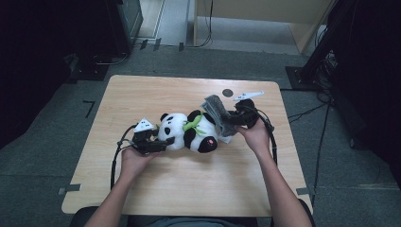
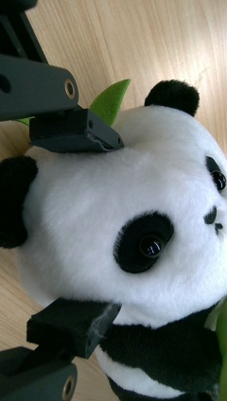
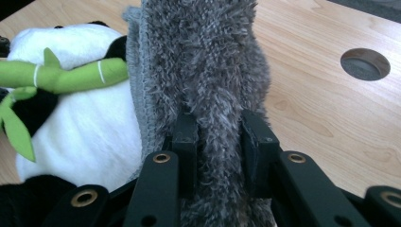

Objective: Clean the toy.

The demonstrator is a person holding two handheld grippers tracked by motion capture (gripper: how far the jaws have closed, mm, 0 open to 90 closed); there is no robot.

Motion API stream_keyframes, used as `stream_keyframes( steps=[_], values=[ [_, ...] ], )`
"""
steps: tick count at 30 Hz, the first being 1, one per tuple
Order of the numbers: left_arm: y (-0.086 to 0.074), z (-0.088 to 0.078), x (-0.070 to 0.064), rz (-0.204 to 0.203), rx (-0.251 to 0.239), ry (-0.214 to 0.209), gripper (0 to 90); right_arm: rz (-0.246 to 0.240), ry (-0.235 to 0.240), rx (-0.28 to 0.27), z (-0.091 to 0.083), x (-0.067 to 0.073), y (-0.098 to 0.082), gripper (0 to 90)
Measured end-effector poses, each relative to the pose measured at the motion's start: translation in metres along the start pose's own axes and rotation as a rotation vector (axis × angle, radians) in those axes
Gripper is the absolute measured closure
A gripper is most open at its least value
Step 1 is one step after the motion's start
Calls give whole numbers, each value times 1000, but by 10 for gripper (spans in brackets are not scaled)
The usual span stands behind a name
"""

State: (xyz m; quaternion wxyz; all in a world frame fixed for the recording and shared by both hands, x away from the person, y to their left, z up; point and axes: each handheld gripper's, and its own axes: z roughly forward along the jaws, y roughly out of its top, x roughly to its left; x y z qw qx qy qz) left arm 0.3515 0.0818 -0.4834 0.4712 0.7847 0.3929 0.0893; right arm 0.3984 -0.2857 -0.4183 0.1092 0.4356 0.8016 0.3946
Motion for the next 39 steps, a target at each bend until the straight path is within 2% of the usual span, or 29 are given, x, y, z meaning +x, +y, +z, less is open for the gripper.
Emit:
stream_keyframes(
  steps=[1, 3, 4, 11, 15, 19, 22, 27, 28, 29, 30, 31, 32, 35, 39],
  values=[
    [0, 0, 0, 2, 1, -1, 299, 0, 0, 0, 0, 0, 0, 718],
    [0, 0, 0, 6, 3, -1, 299, 45, 13, -23, 0, -4, -8, 727],
    [0, 0, 0, 6, 3, -1, 298, 52, 16, -35, 0, -5, -10, 729],
    [-2, -1, 0, 14, -9, -6, 292, 47, -17, -31, -2, -10, -16, 731],
    [-2, 0, 0, 18, -15, -2, 288, 78, -30, -28, -5, -18, -20, 731],
    [-2, 0, -1, 18, -15, 2, 288, 81, -34, -54, -12, -18, -18, 732],
    [-1, 0, -1, 15, -11, 8, 290, 90, -10, -115, -23, -15, -12, 734],
    [0, 0, -3, 10, -6, 17, 292, 72, 0, -125, -27, -6, -2, 734],
    [-1, 0, -4, 16, -6, 20, 293, 53, 6, -133, -25, -1, 2, 732],
    [-1, 0, -4, 16, -6, 20, 293, 53, 6, -133, -25, -1, 2, 732],
    [-1, 0, -4, 17, -7, 22, 293, 33, 7, -119, -20, 5, 8, 730],
    [-1, 0, -4, 19, -8, 22, 293, 33, 7, -119, -20, 5, 8, 730],
    [-2, 0, -4, 23, -8, 23, 293, 10, 9, -117, -16, 11, 12, 728],
    [-2, -1, -5, 35, -4, 27, 294, 1, 21, -121, -12, 17, 16, 723],
    [-2, -1, -4, 27, -5, 25, 297, -19, 28, -111, 1, 25, 20, 696]
  ],
)
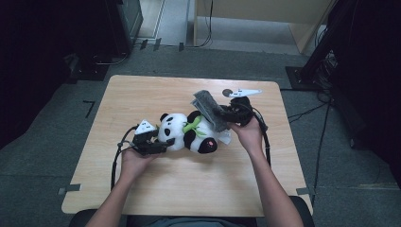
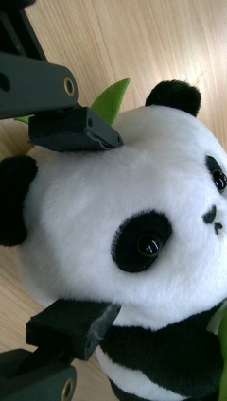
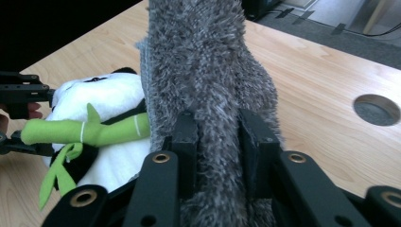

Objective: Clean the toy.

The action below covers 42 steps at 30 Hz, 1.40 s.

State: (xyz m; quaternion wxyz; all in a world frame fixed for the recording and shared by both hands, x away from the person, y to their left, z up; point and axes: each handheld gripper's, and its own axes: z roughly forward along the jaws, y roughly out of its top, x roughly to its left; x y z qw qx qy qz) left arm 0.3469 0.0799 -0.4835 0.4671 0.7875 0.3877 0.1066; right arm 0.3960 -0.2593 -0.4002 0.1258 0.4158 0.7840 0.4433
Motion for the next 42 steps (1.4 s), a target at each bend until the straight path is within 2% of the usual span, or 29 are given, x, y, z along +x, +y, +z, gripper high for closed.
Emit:
stream_keyframes(
  steps=[5, 10, 19, 28, 31, 34, 39, 42],
  values=[
    [0, 1, 2, -17, -5, -10, 305, -18, -2, 2, 5, 0, -2, 676],
    [0, 1, 2, -20, -7, -8, 306, -29, -10, 14, 9, -1, -6, 703],
    [0, 1, 3, -13, -6, -13, 309, 13, -6, 15, 3, -12, -16, 721],
    [0, 1, 3, -12, -6, -18, 308, 39, -38, 43, -1, -23, -31, 725],
    [0, 1, 4, -12, -7, -20, 307, 61, -43, 54, -2, -27, -37, 725],
    [1, 1, 4, -12, -7, -22, 306, 47, -55, 50, -4, -29, -40, 728],
    [1, 1, 4, -13, -7, -21, 305, 64, -58, 46, -8, -30, -40, 729],
    [1, 1, 4, -18, -7, -22, 305, 57, -49, 9, -20, -25, -34, 735]
  ],
)
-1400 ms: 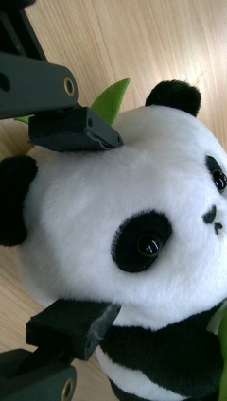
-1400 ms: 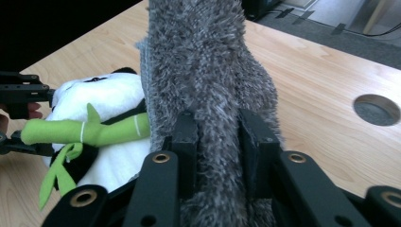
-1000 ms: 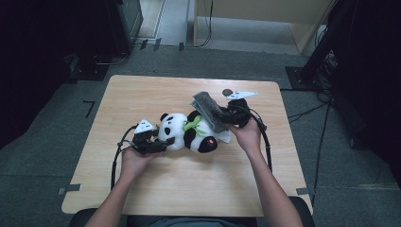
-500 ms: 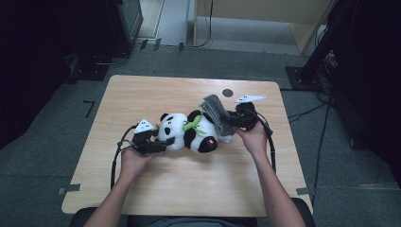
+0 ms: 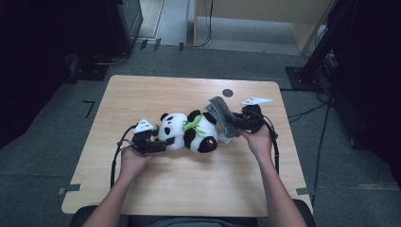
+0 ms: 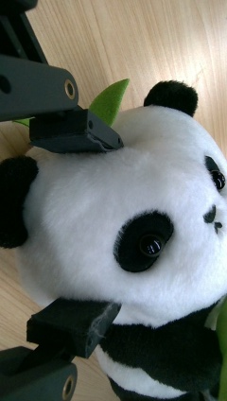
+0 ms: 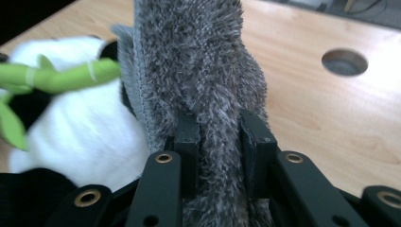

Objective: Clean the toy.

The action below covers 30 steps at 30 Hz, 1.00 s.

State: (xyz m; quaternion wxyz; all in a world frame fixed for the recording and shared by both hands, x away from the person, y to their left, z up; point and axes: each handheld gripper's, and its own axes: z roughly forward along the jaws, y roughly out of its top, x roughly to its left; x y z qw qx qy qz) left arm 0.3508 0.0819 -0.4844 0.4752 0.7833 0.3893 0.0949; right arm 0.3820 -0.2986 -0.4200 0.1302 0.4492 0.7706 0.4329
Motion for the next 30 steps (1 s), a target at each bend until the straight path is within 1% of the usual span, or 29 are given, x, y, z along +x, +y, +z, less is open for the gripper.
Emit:
stream_keyframes(
  steps=[1, 2, 3, 5, 6, 7, 8, 9, 10, 11, 12, 13, 14, 15, 16, 19, 20, 21, 23, 25, 26, 27, 28, 29, 30],
  values=[
    [0, 0, 0, 0, 0, 0, 305, 0, 0, 0, 0, 0, 0, 735],
    [0, 0, 0, 0, 0, 0, 305, -9, 17, -26, -8, 5, 6, 735],
    [0, 0, 0, 1, 0, 1, 305, -9, 17, -26, -8, 5, 6, 735],
    [0, 0, 0, -1, 0, 1, 304, -23, 38, -57, -14, 12, 11, 735],
    [0, 0, 0, -2, 0, 1, 304, -34, 50, -57, -17, 16, 13, 735],
    [0, 0, 0, -3, 0, 1, 303, -59, 65, -55, -17, 26, 17, 734],
    [0, 0, 0, -3, 0, 1, 303, -59, 65, -55, -17, 26, 17, 734],
    [0, 0, 0, -2, 0, 1, 302, -71, 73, -53, -16, 31, 18, 733],
    [1, 0, -1, -1, 1, 2, 302, -92, 88, -42, -11, 39, 19, 731],
    [1, 0, -1, 0, 3, 2, 302, -97, 96, -36, -8, 42, 19, 731],
    [1, 0, -1, 3, 4, 3, 302, -97, 96, -36, -8, 42, 19, 731],
    [1, 0, -1, 5, 4, 4, 301, -106, 106, -31, -5, 45, 20, 731],
    [0, -1, -1, 7, 6, 5, 302, -111, 119, -26, -1, 48, 20, 731],
    [0, -1, -2, 12, 8, 7, 302, -122, 142, -7, 7, 54, 19, 730],
    [0, -1, -2, 12, 8, 7, 302, -122, 142, -7, 7, 54, 19, 730],
    [0, -1, -3, 11, 7, 11, 303, -139, 157, 10, 16, 62, 18, 729],
    [0, -1, -3, 12, 7, 13, 303, -133, 179, 22, 22, 63, 17, 727],
    [0, -1, -3, 12, 7, 13, 303, -130, 188, 30, 25, 63, 16, 724],
    [0, -1, -3, 14, 8, 14, 304, -131, 192, 46, 30, 63, 14, 703],
    [0, -1, -3, 12, 7, 14, 305, -131, 191, 33, 30, 62, 14, 645],
    [0, -1, -2, 11, 6, 13, 306, -131, 191, 33, 30, 62, 14, 645],
    [0, -1, -2, 7, 4, 13, 307, -143, 180, -7, 30, 61, 15, 579],
    [0, 0, -2, 5, 2, 12, 307, -143, 180, -7, 30, 61, 15, 579],
    [0, 0, -2, 3, 2, 13, 308, -145, 178, -21, 30, 61, 15, 564],
    [0, 0, -2, 3, 3, 13, 309, -140, 178, -20, 32, 62, 14, 566]
  ],
)
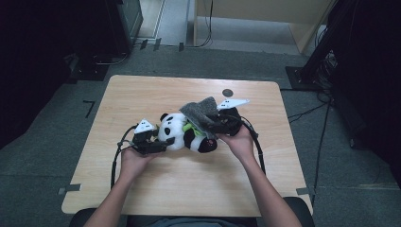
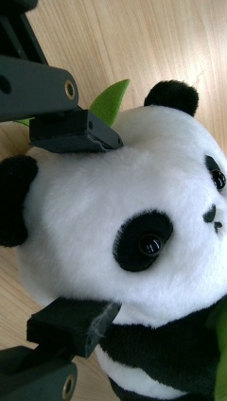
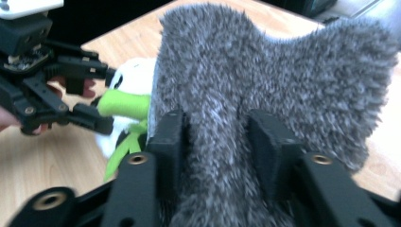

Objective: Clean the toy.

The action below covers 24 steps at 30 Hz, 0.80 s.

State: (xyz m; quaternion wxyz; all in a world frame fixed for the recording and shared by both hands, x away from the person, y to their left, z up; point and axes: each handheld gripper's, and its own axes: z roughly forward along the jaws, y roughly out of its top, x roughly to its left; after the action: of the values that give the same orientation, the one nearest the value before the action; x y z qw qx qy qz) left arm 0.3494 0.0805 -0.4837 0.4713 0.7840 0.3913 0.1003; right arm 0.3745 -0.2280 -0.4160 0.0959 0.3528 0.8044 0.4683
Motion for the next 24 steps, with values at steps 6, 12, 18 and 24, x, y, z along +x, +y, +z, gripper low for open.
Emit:
stream_keyframes(
  steps=[6, 12, 18, 24],
  values=[
    [0, 0, -1, 1, 6, 5, 314, 2, -18, 19, 8, -1, -8, 689],
    [0, 0, -3, -9, 16, 12, 327, 9, -2, 1, 4, -4, -19, 710],
    [0, 0, -3, -15, 16, 10, 333, 12, -7, 17, -4, -7, -30, 722],
    [0, -1, -3, -17, 13, 8, 332, 66, 2, 18, -13, -17, -48, 734]
  ],
)
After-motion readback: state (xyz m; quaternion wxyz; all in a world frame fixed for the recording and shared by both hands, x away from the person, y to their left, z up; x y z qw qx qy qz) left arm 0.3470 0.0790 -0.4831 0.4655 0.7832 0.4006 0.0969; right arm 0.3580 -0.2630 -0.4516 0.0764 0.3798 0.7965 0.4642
